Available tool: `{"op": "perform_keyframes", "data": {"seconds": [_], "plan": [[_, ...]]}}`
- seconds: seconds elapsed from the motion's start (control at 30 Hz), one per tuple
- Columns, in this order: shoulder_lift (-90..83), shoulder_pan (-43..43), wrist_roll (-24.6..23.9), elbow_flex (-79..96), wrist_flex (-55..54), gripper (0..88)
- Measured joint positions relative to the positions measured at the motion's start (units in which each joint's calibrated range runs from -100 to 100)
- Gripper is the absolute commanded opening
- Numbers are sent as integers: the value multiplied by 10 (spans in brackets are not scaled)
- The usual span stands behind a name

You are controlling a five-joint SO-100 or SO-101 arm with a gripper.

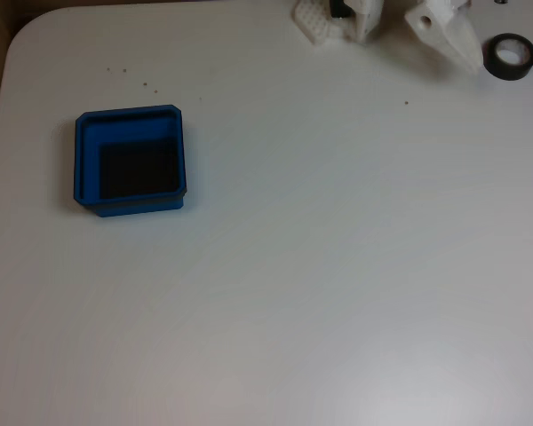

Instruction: Pick the black tape roll and drop it in the blue box

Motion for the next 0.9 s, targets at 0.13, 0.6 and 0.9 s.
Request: {"op": "perform_keyframes", "data": {"seconds": [0.13,0.6,0.9], "plan": [[0,-25,0,0,0,20],[0,-93,0,0,0,20],[0,-136,0,0,0,20]]}}
